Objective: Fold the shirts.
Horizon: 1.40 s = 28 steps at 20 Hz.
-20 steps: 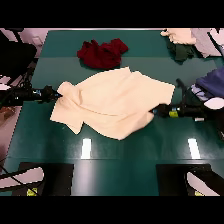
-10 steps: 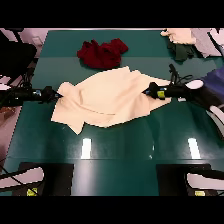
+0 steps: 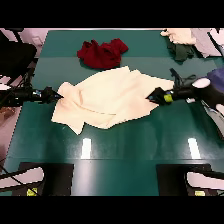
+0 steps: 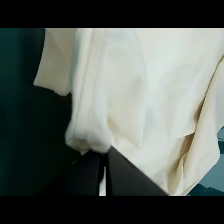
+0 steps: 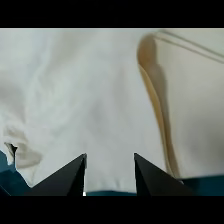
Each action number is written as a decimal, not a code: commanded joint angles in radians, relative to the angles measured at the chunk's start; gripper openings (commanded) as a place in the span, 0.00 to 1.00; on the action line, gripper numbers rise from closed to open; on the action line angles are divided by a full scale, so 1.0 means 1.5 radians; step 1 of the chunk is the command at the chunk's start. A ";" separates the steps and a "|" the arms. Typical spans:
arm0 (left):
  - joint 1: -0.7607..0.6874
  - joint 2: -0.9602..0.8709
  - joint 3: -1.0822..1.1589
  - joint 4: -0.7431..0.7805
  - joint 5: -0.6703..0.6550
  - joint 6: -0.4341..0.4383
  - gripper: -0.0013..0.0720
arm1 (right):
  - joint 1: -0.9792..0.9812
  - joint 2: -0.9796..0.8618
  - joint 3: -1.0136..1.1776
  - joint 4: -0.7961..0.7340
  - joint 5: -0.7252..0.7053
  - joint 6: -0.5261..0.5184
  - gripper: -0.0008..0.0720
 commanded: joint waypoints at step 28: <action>0.000 0.002 0.115 -0.017 -0.005 -0.052 0.05 | -0.042 0.112 0.093 0.101 0.077 -0.092 0.04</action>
